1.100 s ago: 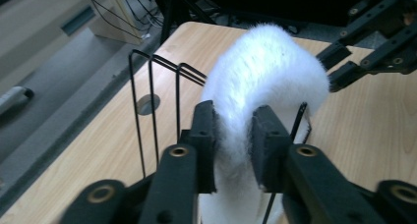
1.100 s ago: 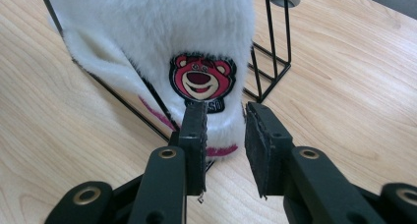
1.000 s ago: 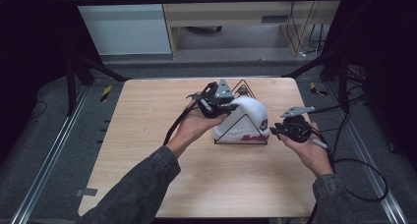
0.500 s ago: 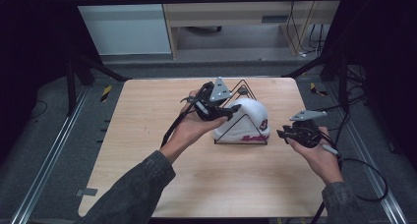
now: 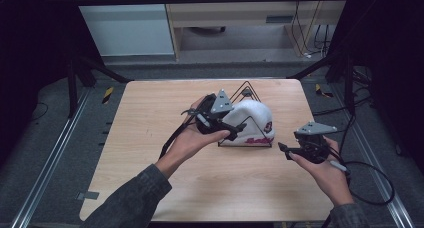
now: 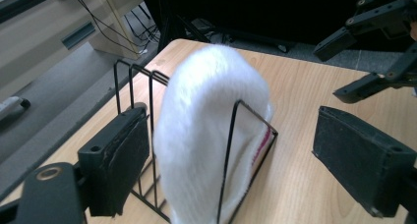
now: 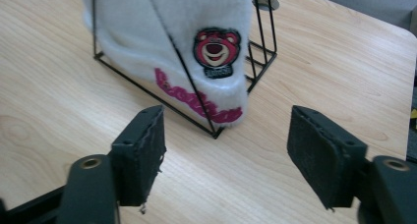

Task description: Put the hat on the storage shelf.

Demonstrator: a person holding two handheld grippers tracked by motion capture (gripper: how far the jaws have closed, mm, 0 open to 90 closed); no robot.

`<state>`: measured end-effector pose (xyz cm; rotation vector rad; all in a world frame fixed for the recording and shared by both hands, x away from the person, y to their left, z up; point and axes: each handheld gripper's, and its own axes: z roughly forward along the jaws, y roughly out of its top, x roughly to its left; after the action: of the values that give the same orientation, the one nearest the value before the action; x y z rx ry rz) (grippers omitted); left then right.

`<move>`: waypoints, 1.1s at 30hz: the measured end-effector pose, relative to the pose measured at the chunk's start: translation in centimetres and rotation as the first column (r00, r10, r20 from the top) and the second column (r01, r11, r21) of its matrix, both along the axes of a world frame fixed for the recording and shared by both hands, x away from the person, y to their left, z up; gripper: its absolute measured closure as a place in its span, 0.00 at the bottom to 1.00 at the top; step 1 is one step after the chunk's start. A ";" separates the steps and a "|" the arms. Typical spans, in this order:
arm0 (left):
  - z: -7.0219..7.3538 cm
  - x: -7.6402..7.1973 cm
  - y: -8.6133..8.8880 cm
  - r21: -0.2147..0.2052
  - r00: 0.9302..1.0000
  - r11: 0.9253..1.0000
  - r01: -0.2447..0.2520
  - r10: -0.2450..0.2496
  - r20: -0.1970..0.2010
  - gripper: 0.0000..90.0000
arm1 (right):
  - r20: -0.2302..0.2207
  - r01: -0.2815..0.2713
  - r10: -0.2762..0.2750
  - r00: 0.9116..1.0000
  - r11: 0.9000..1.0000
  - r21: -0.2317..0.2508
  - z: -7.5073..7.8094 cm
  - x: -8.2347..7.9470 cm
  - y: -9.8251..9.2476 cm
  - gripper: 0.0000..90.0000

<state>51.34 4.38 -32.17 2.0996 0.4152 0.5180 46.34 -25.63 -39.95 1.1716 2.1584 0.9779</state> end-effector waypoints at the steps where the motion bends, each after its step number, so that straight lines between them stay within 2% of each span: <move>1: -0.2 -0.1 0.2 -0.005 1.000 1.000 -0.002 0.002 -0.008 0.15 | 0.006 -0.002 0.002 1.000 1.000 -0.001 0.0 -0.2 0.1 0.30; 3: -0.5 -0.4 0.6 -0.009 1.000 1.000 -0.006 0.005 -0.022 0.13 | 0.006 0.007 -0.007 1.000 1.000 0.006 0.1 -0.8 0.2 0.24; 7: -1.1 -1.2 1.5 0.015 1.000 1.000 0.000 0.000 -0.009 0.12 | 0.033 0.014 -0.014 0.999 1.000 0.020 -0.1 -1.8 0.6 0.19; 8: -1.6 -1.5 2.1 -0.001 0.999 1.000 -0.015 0.015 -0.038 0.11 | 0.036 0.009 -0.010 0.999 1.000 0.015 -0.2 -1.9 0.7 0.18; 13: -2.0 -2.2 3.4 -0.015 0.998 1.000 -0.020 0.019 -0.056 0.09 | 0.041 0.033 -0.032 0.999 0.999 -0.013 -0.7 -2.2 1.2 0.11; 15: -2.0 -2.4 4.0 -0.028 0.998 0.999 -0.027 0.026 -0.063 0.09 | 0.056 0.038 -0.036 0.998 0.999 -0.024 -0.7 -2.4 1.6 0.09; 16: -2.1 -2.6 4.3 -0.028 0.998 0.999 -0.033 0.031 -0.062 0.09 | 0.072 0.022 -0.020 0.997 0.999 -0.032 -0.6 -2.6 2.0 0.07; 19: -2.2 -3.0 5.4 -0.041 0.998 0.998 -0.041 0.038 -0.058 0.08 | 0.082 0.007 -0.005 0.997 0.999 -0.031 -0.4 -2.7 2.4 0.07; 20: -2.5 -3.2 6.5 -0.042 0.997 0.997 -0.060 0.059 -0.045 0.08 | 0.089 0.002 0.001 0.996 0.999 -0.033 -0.2 -2.8 3.0 0.06; 21: -2.5 -3.2 6.5 -0.042 0.997 0.997 -0.060 0.059 -0.045 0.08 | 0.089 0.002 0.001 0.996 0.999 -0.033 -0.2 -2.8 3.0 0.06; 23: -2.9 -3.5 8.3 -0.062 0.994 0.994 -0.090 0.086 -0.062 0.08 | 0.104 -0.016 0.018 0.994 1.000 -0.022 0.2 -3.1 4.0 0.06; 24: -2.9 -3.5 8.3 -0.062 0.994 0.994 -0.090 0.086 -0.062 0.08 | 0.104 -0.016 0.018 0.994 1.000 -0.022 0.2 -3.1 4.0 0.06; 26: -3.3 -3.9 9.6 -0.061 0.993 0.992 -0.107 0.103 -0.065 0.07 | 0.116 -0.043 0.045 0.992 0.999 -0.022 0.5 -3.4 4.9 0.06; 33: -4.9 -5.1 12.7 -0.063 0.990 0.991 -0.121 0.116 -0.078 0.06 | 0.129 -0.081 0.082 0.988 0.997 -0.012 1.2 -3.9 6.7 0.07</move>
<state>46.28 17.10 -37.03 2.0424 0.5951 0.4893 42.43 -18.98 -38.74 0.9955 2.1189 1.0511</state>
